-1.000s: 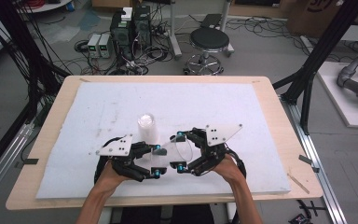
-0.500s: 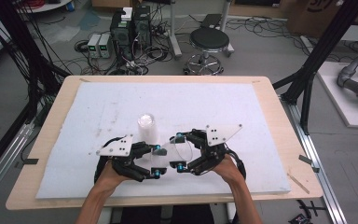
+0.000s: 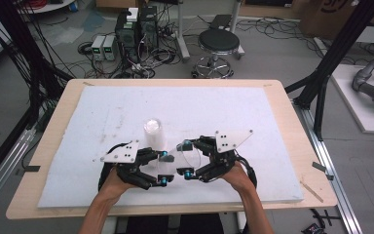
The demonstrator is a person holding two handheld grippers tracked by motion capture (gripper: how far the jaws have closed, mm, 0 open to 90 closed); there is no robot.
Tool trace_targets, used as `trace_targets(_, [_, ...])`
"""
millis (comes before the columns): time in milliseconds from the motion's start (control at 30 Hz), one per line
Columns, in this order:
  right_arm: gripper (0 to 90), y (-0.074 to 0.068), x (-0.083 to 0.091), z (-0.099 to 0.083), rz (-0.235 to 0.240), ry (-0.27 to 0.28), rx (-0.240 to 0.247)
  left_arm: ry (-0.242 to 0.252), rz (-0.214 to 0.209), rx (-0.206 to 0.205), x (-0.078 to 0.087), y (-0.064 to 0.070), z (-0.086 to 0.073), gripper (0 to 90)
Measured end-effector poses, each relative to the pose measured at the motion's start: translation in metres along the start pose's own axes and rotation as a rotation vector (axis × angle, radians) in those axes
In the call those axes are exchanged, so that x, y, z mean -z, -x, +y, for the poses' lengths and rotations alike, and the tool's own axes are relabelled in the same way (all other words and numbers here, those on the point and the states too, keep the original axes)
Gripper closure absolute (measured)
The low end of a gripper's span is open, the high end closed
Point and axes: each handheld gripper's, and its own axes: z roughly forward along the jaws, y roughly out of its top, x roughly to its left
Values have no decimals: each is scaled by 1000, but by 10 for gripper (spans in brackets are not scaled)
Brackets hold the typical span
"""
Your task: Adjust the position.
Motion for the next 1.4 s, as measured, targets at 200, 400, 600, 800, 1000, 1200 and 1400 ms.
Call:
trace_targets(200, [347, 0, 1, 0, -1, 5, 0, -28, 23, 80, -1, -2, 1, 99])
trace_targets(400, [347, 0, 4, 0, -10, 5, -2, -47, 47, 85, 6, -1, 2, 53])
trace_targets(600, [346, -1, 8, 1, -23, -8, -7, -117, 58, 88, 19, 3, 2, 54])
trace_targets(800, [345, 0, 14, 2, -54, -53, -15, -183, 92, 100, 44, 7, 4, 54])
trace_targets(1000, [344, 1, 20, 5, -103, -127, -27, -228, 161, 115, 68, 7, 3, 54])
trace_targets(1200, [343, 5, 25, 9, -182, -214, -62, -227, 262, 135, 89, 5, -7, 54])
trace_targets(1400, [344, 13, 29, 12, -263, -288, -103, -218, 426, 154, 105, 2, -20, 54])
